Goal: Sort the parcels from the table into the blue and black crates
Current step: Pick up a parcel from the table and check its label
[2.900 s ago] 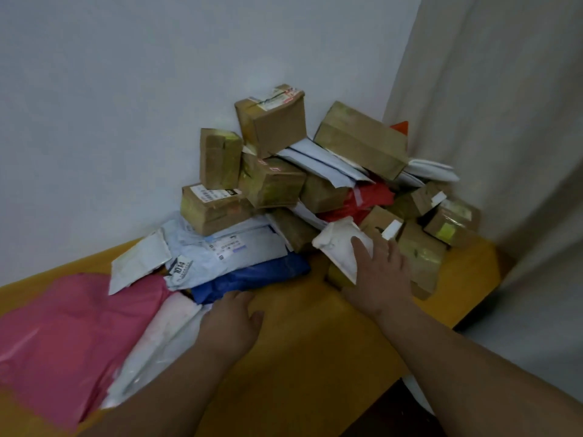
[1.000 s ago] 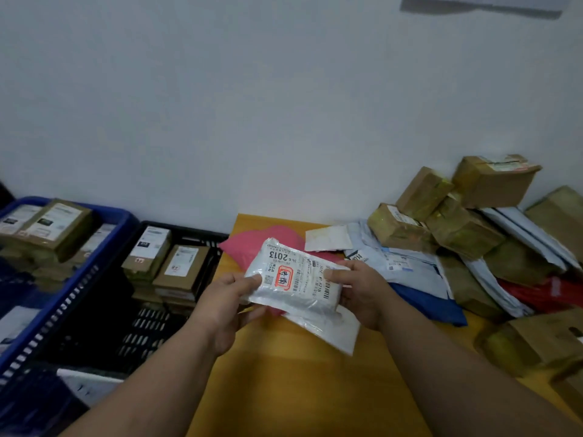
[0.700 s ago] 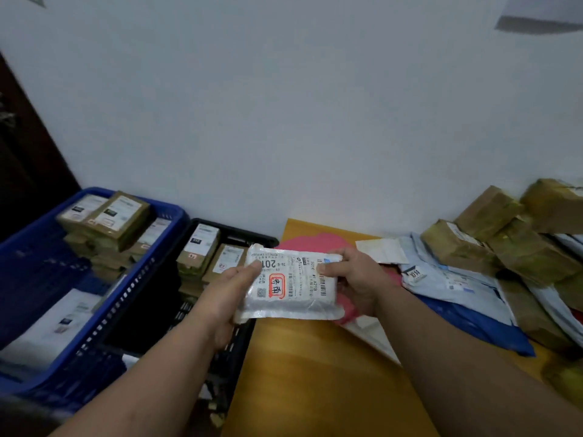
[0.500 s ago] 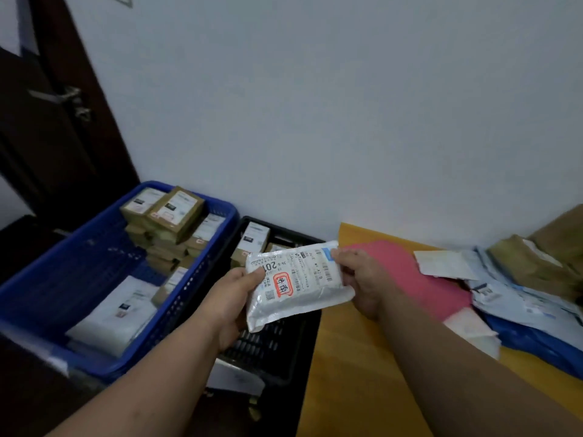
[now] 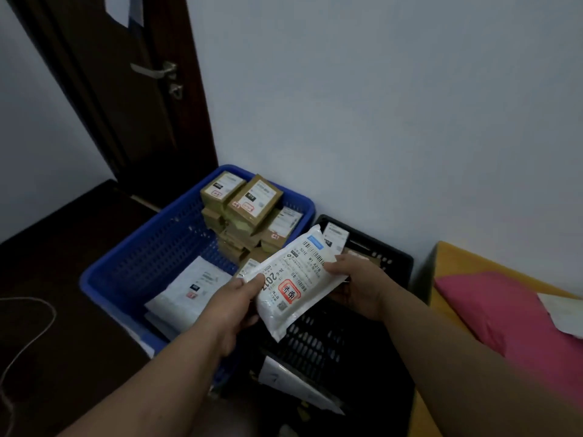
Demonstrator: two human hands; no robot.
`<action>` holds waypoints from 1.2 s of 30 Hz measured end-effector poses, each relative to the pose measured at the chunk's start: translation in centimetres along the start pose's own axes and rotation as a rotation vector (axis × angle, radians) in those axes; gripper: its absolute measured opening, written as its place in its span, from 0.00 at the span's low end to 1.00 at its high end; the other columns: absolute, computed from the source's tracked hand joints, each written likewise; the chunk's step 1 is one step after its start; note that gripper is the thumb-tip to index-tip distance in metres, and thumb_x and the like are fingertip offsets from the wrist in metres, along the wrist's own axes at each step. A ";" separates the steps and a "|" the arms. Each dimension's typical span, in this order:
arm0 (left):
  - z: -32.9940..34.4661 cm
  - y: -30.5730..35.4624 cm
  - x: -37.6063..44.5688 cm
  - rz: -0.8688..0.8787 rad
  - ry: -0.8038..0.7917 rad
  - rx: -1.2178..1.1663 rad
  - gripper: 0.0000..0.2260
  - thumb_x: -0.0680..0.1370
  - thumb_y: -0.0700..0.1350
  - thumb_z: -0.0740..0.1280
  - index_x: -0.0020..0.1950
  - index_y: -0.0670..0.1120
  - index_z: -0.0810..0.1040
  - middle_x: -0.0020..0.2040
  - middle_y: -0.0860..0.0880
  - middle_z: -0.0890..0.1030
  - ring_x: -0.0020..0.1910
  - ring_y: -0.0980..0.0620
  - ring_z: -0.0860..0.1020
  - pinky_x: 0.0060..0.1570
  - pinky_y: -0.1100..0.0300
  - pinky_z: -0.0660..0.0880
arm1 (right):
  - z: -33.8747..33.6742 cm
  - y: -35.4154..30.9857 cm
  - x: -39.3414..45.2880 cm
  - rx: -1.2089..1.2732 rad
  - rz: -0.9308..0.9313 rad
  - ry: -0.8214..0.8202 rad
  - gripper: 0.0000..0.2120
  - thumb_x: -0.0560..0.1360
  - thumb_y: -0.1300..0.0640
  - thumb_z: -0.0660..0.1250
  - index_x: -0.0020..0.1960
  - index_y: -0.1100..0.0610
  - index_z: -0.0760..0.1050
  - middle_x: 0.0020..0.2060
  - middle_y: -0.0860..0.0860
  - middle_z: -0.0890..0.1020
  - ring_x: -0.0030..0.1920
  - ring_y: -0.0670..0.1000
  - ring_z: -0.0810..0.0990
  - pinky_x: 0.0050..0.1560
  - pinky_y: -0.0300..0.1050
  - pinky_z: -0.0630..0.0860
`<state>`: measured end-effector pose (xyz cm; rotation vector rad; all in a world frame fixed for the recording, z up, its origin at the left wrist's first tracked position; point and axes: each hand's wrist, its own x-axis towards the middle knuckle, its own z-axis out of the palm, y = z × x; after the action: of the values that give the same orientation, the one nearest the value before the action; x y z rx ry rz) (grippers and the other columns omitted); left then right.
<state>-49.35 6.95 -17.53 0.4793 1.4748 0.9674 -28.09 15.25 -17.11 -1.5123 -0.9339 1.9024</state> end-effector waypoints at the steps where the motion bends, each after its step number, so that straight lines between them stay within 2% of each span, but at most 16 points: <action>1: -1.0 0.2 0.7 -0.012 0.030 0.022 0.08 0.80 0.50 0.66 0.54 0.46 0.79 0.45 0.49 0.86 0.47 0.49 0.81 0.45 0.56 0.74 | 0.8 -0.1 1.3 -0.033 0.031 -0.020 0.09 0.76 0.62 0.66 0.56 0.58 0.78 0.50 0.56 0.86 0.49 0.56 0.83 0.51 0.49 0.80; 3: -3.1 0.7 2.2 -0.028 0.085 0.063 0.10 0.80 0.50 0.66 0.55 0.45 0.78 0.47 0.46 0.85 0.46 0.47 0.81 0.43 0.55 0.74 | 2.5 -0.5 3.8 -0.102 0.084 -0.052 0.09 0.76 0.62 0.67 0.57 0.60 0.77 0.50 0.57 0.85 0.48 0.56 0.84 0.47 0.48 0.80; 5: -5.1 1.2 3.6 -0.046 0.129 0.084 0.10 0.80 0.49 0.67 0.55 0.44 0.76 0.49 0.43 0.85 0.45 0.45 0.80 0.43 0.53 0.73 | 4.3 -1.0 6.1 -0.171 0.117 -0.064 0.06 0.76 0.61 0.69 0.52 0.59 0.77 0.48 0.57 0.85 0.44 0.55 0.83 0.41 0.45 0.78; 6: -6.0 1.4 4.3 -0.054 0.148 0.089 0.09 0.80 0.49 0.67 0.55 0.44 0.76 0.49 0.42 0.85 0.45 0.45 0.79 0.43 0.52 0.73 | 5.2 -1.2 7.2 -0.209 0.126 -0.072 0.08 0.76 0.59 0.70 0.53 0.58 0.76 0.47 0.56 0.85 0.43 0.54 0.82 0.40 0.45 0.76; 9: -8.5 1.9 6.3 -0.066 0.177 0.109 0.05 0.81 0.46 0.65 0.56 0.47 0.75 0.49 0.43 0.84 0.41 0.48 0.78 0.40 0.55 0.74 | 8.1 -1.8 10.6 -0.265 0.119 -0.086 0.19 0.73 0.56 0.74 0.61 0.55 0.73 0.51 0.57 0.85 0.44 0.55 0.81 0.43 0.47 0.76; 12: -11.2 2.3 8.4 -0.111 0.192 0.113 0.05 0.82 0.45 0.64 0.56 0.47 0.74 0.49 0.43 0.84 0.39 0.48 0.77 0.37 0.57 0.73 | 11.3 -2.0 13.2 -0.249 0.140 -0.085 0.20 0.75 0.57 0.73 0.64 0.55 0.70 0.51 0.57 0.85 0.41 0.53 0.82 0.39 0.45 0.76; 17: -16.5 3.5 13.2 -0.182 0.202 0.204 0.06 0.82 0.44 0.64 0.57 0.44 0.74 0.49 0.44 0.83 0.39 0.49 0.79 0.39 0.56 0.76 | 16.8 -1.7 17.6 -0.277 0.171 -0.084 0.21 0.77 0.58 0.70 0.67 0.54 0.69 0.56 0.58 0.82 0.43 0.53 0.80 0.41 0.45 0.75; 20: -19.5 4.2 16.7 -0.239 0.120 0.313 0.06 0.81 0.42 0.64 0.58 0.44 0.73 0.50 0.43 0.83 0.42 0.47 0.81 0.43 0.53 0.77 | 19.5 -0.9 20.3 -0.305 0.176 -0.016 0.22 0.77 0.57 0.70 0.68 0.53 0.69 0.58 0.57 0.80 0.46 0.52 0.80 0.40 0.44 0.75; 22: -21.2 4.3 18.6 -0.290 0.048 0.379 0.07 0.81 0.43 0.65 0.58 0.45 0.73 0.52 0.43 0.82 0.46 0.46 0.81 0.47 0.51 0.78 | 21.0 0.4 22.3 -0.364 0.203 0.015 0.24 0.76 0.55 0.71 0.70 0.53 0.69 0.60 0.56 0.78 0.53 0.54 0.79 0.46 0.48 0.79; 24: -22.2 4.0 20.2 -0.338 -0.050 0.483 0.09 0.80 0.45 0.66 0.59 0.49 0.72 0.54 0.44 0.81 0.49 0.46 0.80 0.45 0.54 0.78 | 22.1 2.3 23.9 -0.391 0.238 0.059 0.25 0.76 0.53 0.71 0.70 0.56 0.69 0.61 0.55 0.76 0.57 0.55 0.78 0.53 0.52 0.81; 27: -23.2 2.4 22.6 -0.422 -0.150 0.587 0.13 0.80 0.52 0.66 0.62 0.50 0.72 0.55 0.48 0.80 0.52 0.49 0.79 0.40 0.59 0.74 | 23.4 5.3 25.0 -0.393 0.281 0.105 0.24 0.76 0.53 0.71 0.68 0.57 0.68 0.60 0.53 0.75 0.52 0.52 0.77 0.46 0.48 0.81; 29: -23.6 0.6 24.1 -0.458 -0.181 0.684 0.16 0.80 0.54 0.66 0.63 0.47 0.72 0.56 0.48 0.79 0.53 0.50 0.78 0.42 0.58 0.76 | 23.8 7.2 25.3 -0.461 0.321 0.095 0.26 0.77 0.53 0.71 0.70 0.57 0.67 0.61 0.54 0.73 0.53 0.52 0.76 0.45 0.45 0.78; 32: -23.6 -2.3 25.9 -0.489 -0.217 0.825 0.17 0.79 0.54 0.66 0.63 0.46 0.70 0.58 0.46 0.77 0.54 0.48 0.77 0.49 0.53 0.78 | 23.7 10.5 25.6 -0.490 0.365 0.112 0.31 0.77 0.56 0.70 0.75 0.57 0.62 0.67 0.56 0.71 0.62 0.55 0.75 0.57 0.47 0.77; 34: -23.3 -4.1 26.5 -0.496 -0.237 0.857 0.16 0.79 0.52 0.66 0.63 0.47 0.68 0.57 0.46 0.77 0.53 0.48 0.77 0.50 0.52 0.79 | 23.6 12.6 25.7 -0.458 0.389 0.165 0.33 0.76 0.58 0.70 0.76 0.56 0.58 0.66 0.56 0.73 0.62 0.56 0.75 0.61 0.49 0.77; 36: -22.9 -5.8 27.0 -0.499 -0.253 0.888 0.17 0.79 0.50 0.66 0.64 0.46 0.68 0.57 0.45 0.77 0.53 0.48 0.77 0.50 0.53 0.79 | 23.4 14.4 25.9 -0.450 0.425 0.203 0.36 0.76 0.60 0.70 0.77 0.56 0.54 0.61 0.55 0.75 0.60 0.55 0.76 0.61 0.50 0.77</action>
<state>-74.28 18.23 -40.74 0.7756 1.6256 -0.1816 -56.71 21.62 -40.92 -2.2761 -1.0580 1.8376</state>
